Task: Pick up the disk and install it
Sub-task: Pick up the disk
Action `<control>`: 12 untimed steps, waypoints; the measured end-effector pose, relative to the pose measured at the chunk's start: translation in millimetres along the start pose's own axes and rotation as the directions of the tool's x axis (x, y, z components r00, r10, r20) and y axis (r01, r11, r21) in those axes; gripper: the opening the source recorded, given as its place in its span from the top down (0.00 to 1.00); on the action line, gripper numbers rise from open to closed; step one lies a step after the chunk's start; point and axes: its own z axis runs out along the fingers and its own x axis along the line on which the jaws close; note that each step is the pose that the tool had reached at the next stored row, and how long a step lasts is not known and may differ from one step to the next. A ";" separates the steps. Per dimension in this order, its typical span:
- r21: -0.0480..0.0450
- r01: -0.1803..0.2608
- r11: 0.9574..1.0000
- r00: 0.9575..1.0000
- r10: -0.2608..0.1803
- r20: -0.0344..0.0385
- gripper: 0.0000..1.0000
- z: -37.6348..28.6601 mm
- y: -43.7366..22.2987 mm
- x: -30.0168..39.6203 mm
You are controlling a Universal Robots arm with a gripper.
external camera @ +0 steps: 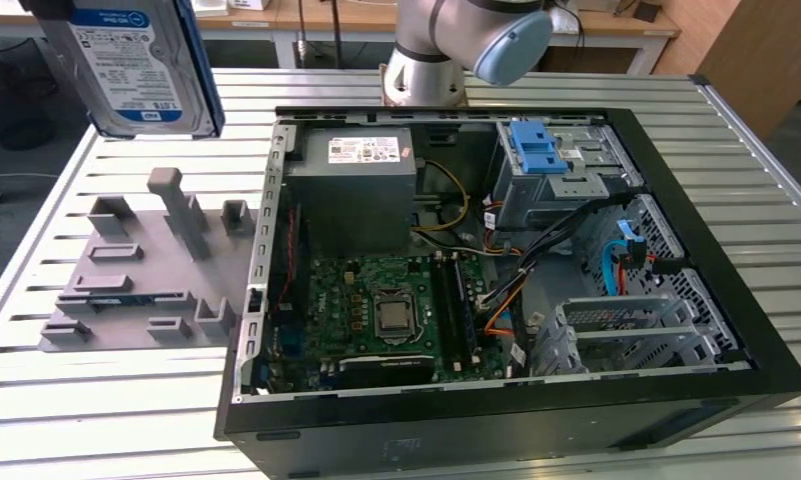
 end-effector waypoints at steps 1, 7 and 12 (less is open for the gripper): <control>0.000 0.000 1.000 1.000 0.000 0.000 0.64 0.0 -1.9 1.0; -0.001 0.000 1.000 1.000 0.000 0.000 0.64 -0.2 -14.0 7.3; -0.003 0.000 1.000 1.000 0.000 0.000 0.64 -0.3 -25.0 12.0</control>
